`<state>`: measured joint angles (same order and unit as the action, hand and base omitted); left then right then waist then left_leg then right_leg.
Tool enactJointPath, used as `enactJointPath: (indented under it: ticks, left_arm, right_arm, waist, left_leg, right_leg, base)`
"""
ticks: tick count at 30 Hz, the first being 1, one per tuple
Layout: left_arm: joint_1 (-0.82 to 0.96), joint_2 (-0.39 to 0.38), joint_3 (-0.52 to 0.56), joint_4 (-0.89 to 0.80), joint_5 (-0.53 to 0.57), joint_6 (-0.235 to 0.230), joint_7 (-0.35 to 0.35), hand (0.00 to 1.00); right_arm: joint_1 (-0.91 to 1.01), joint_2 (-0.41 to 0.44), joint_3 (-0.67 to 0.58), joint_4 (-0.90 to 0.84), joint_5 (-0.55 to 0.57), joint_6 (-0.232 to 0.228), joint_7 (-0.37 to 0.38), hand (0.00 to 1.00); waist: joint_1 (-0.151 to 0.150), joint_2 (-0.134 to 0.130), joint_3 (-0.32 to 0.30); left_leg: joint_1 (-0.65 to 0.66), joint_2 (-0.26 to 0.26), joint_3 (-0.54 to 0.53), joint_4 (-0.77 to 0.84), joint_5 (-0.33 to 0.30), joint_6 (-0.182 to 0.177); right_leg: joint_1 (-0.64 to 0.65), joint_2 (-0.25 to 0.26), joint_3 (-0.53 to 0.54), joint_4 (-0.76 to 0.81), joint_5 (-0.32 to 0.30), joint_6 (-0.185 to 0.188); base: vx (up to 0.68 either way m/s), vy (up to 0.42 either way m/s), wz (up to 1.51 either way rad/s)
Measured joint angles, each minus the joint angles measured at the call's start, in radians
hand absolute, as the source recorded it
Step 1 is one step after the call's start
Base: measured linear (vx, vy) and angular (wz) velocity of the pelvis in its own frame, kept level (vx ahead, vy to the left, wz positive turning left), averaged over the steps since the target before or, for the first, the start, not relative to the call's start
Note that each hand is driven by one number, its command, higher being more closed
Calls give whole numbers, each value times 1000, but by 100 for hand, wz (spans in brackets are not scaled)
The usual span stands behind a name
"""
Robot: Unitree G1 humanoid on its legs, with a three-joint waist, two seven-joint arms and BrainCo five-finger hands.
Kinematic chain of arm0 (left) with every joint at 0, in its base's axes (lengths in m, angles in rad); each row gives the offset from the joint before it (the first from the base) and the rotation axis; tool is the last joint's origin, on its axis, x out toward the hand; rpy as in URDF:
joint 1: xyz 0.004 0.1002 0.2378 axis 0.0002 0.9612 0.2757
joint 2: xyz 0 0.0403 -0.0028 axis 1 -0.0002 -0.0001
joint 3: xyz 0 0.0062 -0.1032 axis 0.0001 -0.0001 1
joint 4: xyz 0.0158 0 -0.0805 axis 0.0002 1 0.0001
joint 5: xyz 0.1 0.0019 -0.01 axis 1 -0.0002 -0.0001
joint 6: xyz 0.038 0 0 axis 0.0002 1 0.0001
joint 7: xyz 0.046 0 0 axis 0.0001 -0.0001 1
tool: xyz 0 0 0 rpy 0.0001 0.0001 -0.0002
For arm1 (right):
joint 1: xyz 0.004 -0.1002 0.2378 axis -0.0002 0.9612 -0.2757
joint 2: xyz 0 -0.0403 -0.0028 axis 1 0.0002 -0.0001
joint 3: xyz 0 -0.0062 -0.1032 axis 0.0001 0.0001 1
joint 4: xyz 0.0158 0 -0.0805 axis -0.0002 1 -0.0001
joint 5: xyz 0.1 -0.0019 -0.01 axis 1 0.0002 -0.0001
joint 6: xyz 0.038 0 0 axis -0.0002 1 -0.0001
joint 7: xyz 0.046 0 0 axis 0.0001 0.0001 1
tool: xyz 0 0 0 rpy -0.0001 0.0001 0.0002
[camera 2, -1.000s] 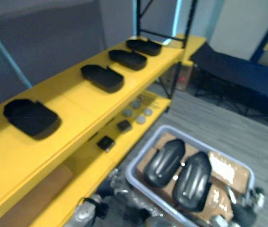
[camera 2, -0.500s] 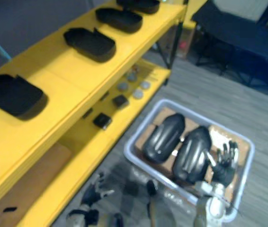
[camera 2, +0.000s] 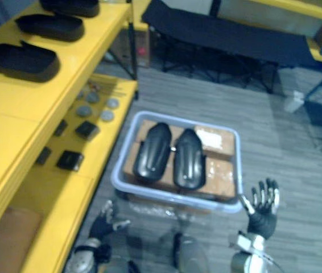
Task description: Walk over and take plastic housings, then place them on the shelf
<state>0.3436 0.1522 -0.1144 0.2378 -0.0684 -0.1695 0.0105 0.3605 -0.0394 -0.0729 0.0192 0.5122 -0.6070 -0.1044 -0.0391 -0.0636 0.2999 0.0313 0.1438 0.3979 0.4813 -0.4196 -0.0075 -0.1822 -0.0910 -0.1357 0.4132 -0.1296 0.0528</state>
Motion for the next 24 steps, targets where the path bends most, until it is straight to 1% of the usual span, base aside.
enactJointPath:
  ticks: [1, 2, 3, 4, 5, 6, 7, 8, 9, 10, 11, 12, 14, 15, 16, 17, 18, 19, 20, 21, 22, 23, 24]
  left_arm:
    - [0, -9, 7, 12, 0, 2, -6, 0]
    - [6, -20, 15, 25, -1, 4, -18, 0]
    - [11, -20, 16, 25, -1, 4, -20, 0]
    - [11, -21, 16, 29, -3, 4, -21, 0]
    - [5, -20, 17, 30, -5, 4, -21, 0]
    - [-4, -18, 18, 30, -14, 4, -18, 0]
    - [-7, -15, 20, 30, -16, 4, -15, 0]
    - [-14, -11, 21, 32, -38, 4, -12, 0]
    - [-29, -12, 19, 41, -64, 4, -6, 0]
    - [-44, -12, 17, 53, -80, 4, -1, 0]
    - [-77, -15, 15, 77, -91, 4, 20, 0]
    - [-101, -37, 15, 98, -113, 5, 39, 0]
    - [-121, -66, 18, 136, -176, 4, 59, 0]
    - [-119, -81, 19, 158, -208, 3, 59, 0]
    - [-117, -86, 20, 166, -209, 1, 60, 0]
    - [-116, -87, 18, 184, -202, -2, 60, 0]
    - [-114, -86, 18, 197, -196, -3, 62, 0]
    - [-115, -85, 18, 200, -196, -3, 63, 0]
    - [-120, -84, 19, 203, -196, -3, 65, 0]
    - [-126, -79, 22, 215, -196, -3, 72, 0]
    - [-126, -78, 22, 221, -192, -2, 80, 0]
    - [-126, -79, 21, 236, -188, -2, 94, 0]
    - [-126, -81, 22, 248, -188, -1, 113, 0]
  right_arm:
    - [-9, -7, -4, 2, -9, 4, -7, 0]
    - [-10, -19, -15, 3, -18, 12, -11, 0]
    - [-8, -21, -23, 3, -18, 21, -11, 0]
    - [0, -26, -46, 5, -17, 38, -13, 0]
    - [8, -26, -65, 10, -16, 49, -17, 0]
    - [19, -27, -85, 17, -14, 76, -18, 0]
    - [20, -27, -91, 25, -13, 90, -18, 0]
    - [18, -27, -102, 37, -11, 114, -17, 0]
    - [11, -28, -105, 43, 4, 137, -17, 0]
    - [1, -30, -106, 49, 14, 148, -17, 0]
    - [-19, -35, -113, 82, 34, 162, -20, 0]
    - [-40, -41, -116, 122, 44, 174, -24, 0]
    - [-66, -44, -120, 189, 56, 175, -28, 0]
    - [-83, -44, -121, 224, 74, 175, -25, 0]
    - [-90, -44, -121, 234, 79, 175, -25, 0]
    - [-104, -44, -125, 238, 81, 175, -26, 0]
    - [-125, -43, -134, 238, 81, 176, -25, 0]
    - [-140, -43, -142, 238, 81, 178, -25, 0]
    - [-170, -44, -157, 240, 81, 181, -27, 0]
    - [-215, -47, -163, 253, 81, 191, -27, 0]
    - [-231, -53, -164, 264, 81, 192, -27, 0]
    - [-260, -65, -168, 286, 81, 195, -26, 0]
    - [-322, -91, -183, 325, 84, 203, -20, 0]
  waist:
    - [1, 13, 0]
    - [-1, 31, -10]
    - [-2, 34, -17]
    - [-3, 44, -36]
    - [-5, 48, -41]
    - [-4, 43, -42]
    - [-2, 36, -40]
    - [0, 27, -34]
    - [0, 21, -29]
    - [-1, 17, -18]
    - [-1, 22, 5]
    - [-1, 30, 26]
    - [-3, 47, 49]
    - [-4, 53, 54]
    - [-3, 56, 58]
    - [-4, 62, 66]
    - [-2, 62, 69]
    - [-2, 75, 68]
    - [-1, 82, 80]
    - [10, 76, 96]
    - [21, 76, 100]
    - [38, 80, 109]
    - [51, 87, 129]
  left_leg:
    - [-5, 1, -43, -2, 10, 1]
    - [-4, 9, -92, -19, 29, 0]
    - [1, 11, -95, -32, 37, -4]
    - [1, 14, -98, -60, 42, -12]
    - [1, 14, -101, -83, 50, -26]
    - [0, 15, -98, -116, 65, -45]
    - [-1, 16, -90, -128, 75, -46]
    - [-12, 19, -82, -143, 88, -51]
    - [-41, 19, -82, -135, 97, -58]
    - [-50, 20, -83, -130, 99, -60]
    - [-66, 20, -85, -119, 104, -59]
    - [-70, 17, -87, -121, 112, -56]
    - [-68, 1, -100, -119, 131, -55]
    - [-70, -13, -126, -107, 141, -49]
    - [-76, -18, -141, -92, 143, -47]
    - [-89, -29, -178, -77, 138, -45]
    - [-83, -41, -230, -104, 129, -37]
    - [-78, -49, -252, -125, 125, -41]
    - [-51, -56, -259, -174, 120, -50]
    - [-50, -70, -256, -195, 126, -45]
    - [-54, -73, -251, -196, 126, -45]
    - [-54, -81, -248, -194, 126, -44]
    - [-52, -102, -262, -194, 129, -38]
  right_leg:
    - [10, 15, 4, -26, 19, -7]
    - [32, 40, 5, -87, 58, -18]
    - [42, 46, 7, -116, 68, -17]
    - [43, 59, 8, -165, 83, -17]
    - [41, 65, 6, -192, 90, -22]
    - [41, 71, 1, -228, 108, -21]
    - [41, 71, -3, -243, 113, -20]
    - [32, 65, -38, -263, 119, -23]
    - [7, 58, -67, -272, 154, -31]
    - [2, 61, -67, -277, 166, -32]
    - [-3, 69, -60, -299, 190, -39]
    - [2, 75, -48, -320, 214, -44]
    - [9, 71, -14, -345, 237, -43]
    - [10, 69, 13, -359, 249, -40]
    - [13, 67, 26, -369, 252, -38]
    - [25, 66, 47, -397, 269, -36]
    - [29, 66, 61, -430, 280, -29]
    - [29, 66, 60, -441, 287, -26]
    - [27, 65, 56, -455, 299, -16]
    - [29, 51, 51, -475, 308, -18]
    - [29, 44, 41, -483, 311, -17]
    - [33, 30, 15, -491, 322, -10]
    - [41, 6, -6, -492, 350, -7]
  base:
    - [8, -173, -75]
    - [21, -126, -48]
    - [-6, -126, -43]
    - [-31, -75, -22]
    - [-51, -94, -14]
    - [-31, -57, -9]
    - [-48, -93, -21]
    - [-41, -59, -22]
    - [-53, -69, -19]
    - [-55, -59, -14]
    - [-36, -71, -25]
    - [-15, -65, -28]
    - [-10, -1, -43]
    - [-31, 19, -55]
    - [-39, 26, -55]
    - [-52, 54, -48]
    - [-62, 67, -38]
    - [-65, 95, -21]
    - [-77, 116, -3]
    - [-106, 158, -4]
    - [-96, 143, -8]
    - [-112, 189, 7]
    - [-81, 158, 15]
